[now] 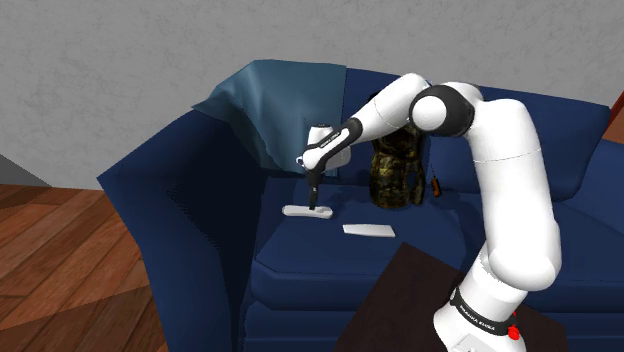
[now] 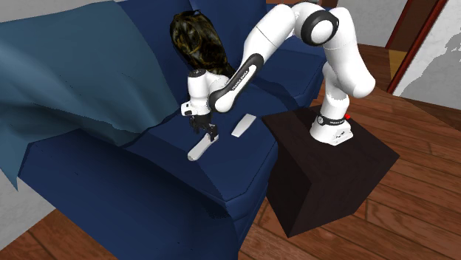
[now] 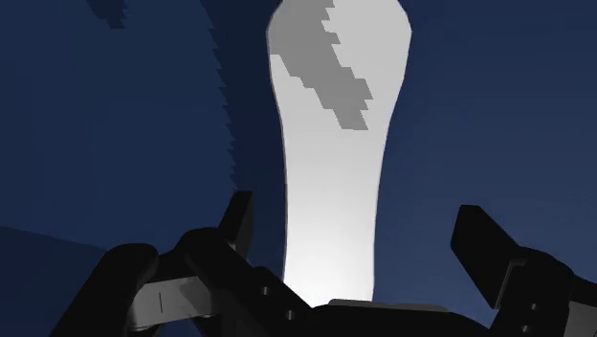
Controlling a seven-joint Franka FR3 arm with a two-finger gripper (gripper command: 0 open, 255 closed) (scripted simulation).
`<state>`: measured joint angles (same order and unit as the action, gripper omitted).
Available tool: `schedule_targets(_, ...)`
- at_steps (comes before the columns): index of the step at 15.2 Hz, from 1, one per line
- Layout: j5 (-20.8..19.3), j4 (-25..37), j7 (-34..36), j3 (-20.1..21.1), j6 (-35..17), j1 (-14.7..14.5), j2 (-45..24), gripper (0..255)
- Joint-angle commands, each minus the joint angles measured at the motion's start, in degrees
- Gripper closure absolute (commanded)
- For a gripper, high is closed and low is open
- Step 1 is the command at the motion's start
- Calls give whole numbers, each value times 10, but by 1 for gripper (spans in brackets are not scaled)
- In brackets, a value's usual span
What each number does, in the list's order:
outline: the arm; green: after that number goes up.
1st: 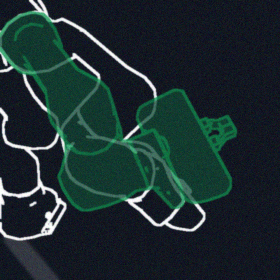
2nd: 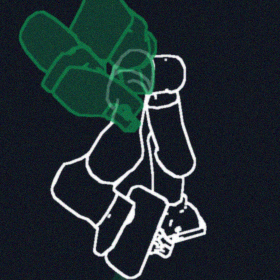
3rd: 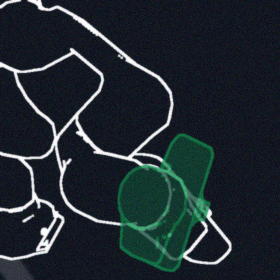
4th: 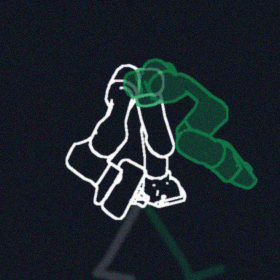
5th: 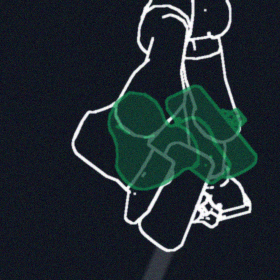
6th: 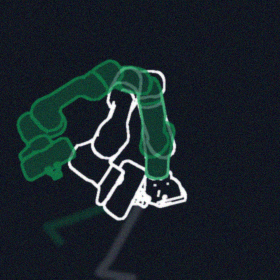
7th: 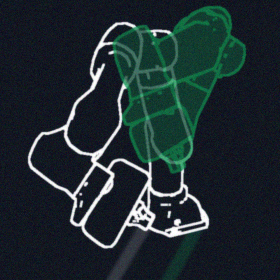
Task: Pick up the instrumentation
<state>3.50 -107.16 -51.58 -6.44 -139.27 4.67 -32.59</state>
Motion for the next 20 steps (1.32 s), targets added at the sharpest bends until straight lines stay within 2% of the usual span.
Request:
schedule_targets(1, 2, 25, -8, 5, -5, 2, -27, 0)
schedule_targets(9, 6, 33, -10, 9, -37, 5, -67, 0)
schedule_targets(10, 6, 33, -11, 9, -36, 6, -67, 255)
schedule_targets(20, 5, 31, -10, 8, -32, 5, -61, 255)
